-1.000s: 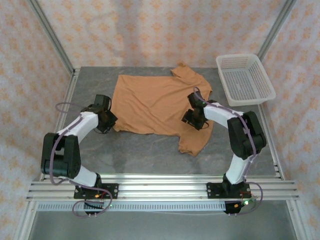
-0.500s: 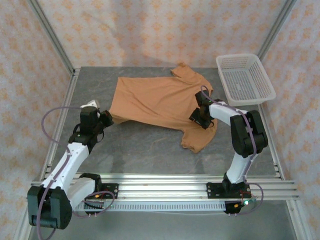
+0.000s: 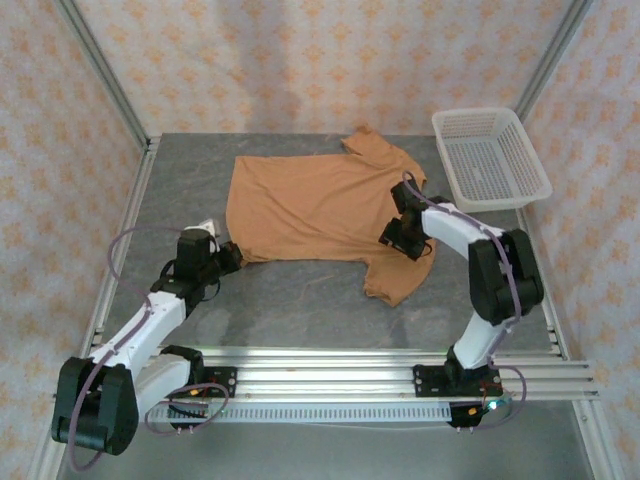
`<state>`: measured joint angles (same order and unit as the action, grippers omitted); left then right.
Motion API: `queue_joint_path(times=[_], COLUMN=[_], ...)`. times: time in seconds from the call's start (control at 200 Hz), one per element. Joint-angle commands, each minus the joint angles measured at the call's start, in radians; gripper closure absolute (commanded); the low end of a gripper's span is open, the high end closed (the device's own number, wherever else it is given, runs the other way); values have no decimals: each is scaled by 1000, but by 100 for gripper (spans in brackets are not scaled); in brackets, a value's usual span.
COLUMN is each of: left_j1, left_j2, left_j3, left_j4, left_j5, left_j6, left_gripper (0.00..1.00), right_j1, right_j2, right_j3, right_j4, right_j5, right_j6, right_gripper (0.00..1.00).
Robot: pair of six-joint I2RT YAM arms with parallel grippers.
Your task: Fold the inside-out t-shirt
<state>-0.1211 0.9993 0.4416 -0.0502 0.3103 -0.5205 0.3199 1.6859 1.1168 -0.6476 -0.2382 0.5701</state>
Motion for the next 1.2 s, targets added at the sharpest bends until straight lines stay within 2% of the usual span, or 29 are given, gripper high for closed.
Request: queue_joint_path(times=[0.0,0.2,0.305,0.39,0.45,0.48,0.535,0.545,0.666,0.881,0.951,1.086,1.196], left_j1=[-2,-2,-2,-3,-3,-2,0,1,14,17,19,19,18], left_j2=[-16,35,80,98,100,102,107,107,138,192,195,199,204], left_j3=[-10,13,60,86,96,102,118,120,147,158,164,189,203], left_j4=[-45,-15,-64,-105,-126,-142,-179,-186,-249,-261,-266,-285,-290], left_j5=[-80,-70,-79,-94,-121,-145,-202,-213,-306,-335,-347,-368,-362], left_j6=[-37,-50,-36,-37,-49,-58,-80,-84,-121,-142,-140,-126,-121], left_gripper=[100,100,100,100,100,100,100,100,100,100,100,100,100], right_j1=[54,204,260,265,265,262,253,251,245,234,242,246,245], right_j2=[-144,-273,-276,-251,-220,-204,-187,-187,-298,-532,-588,-686,-739], right_j3=[-52,-225,-272,-303,-307,-301,-269,-260,-215,-319,-358,-366,-349], right_j4=[-131,-116,-83,-47,-44,-47,-91,-103,-229,-326,-357,-479,-525], right_j5=[56,48,54,49,100,131,169,174,197,-17,-68,10,76], right_j6=[-34,65,115,127,117,105,74,69,13,33,51,68,79], right_gripper=[41,56,58,57,59,68,98,100,100,100,96,94,87])
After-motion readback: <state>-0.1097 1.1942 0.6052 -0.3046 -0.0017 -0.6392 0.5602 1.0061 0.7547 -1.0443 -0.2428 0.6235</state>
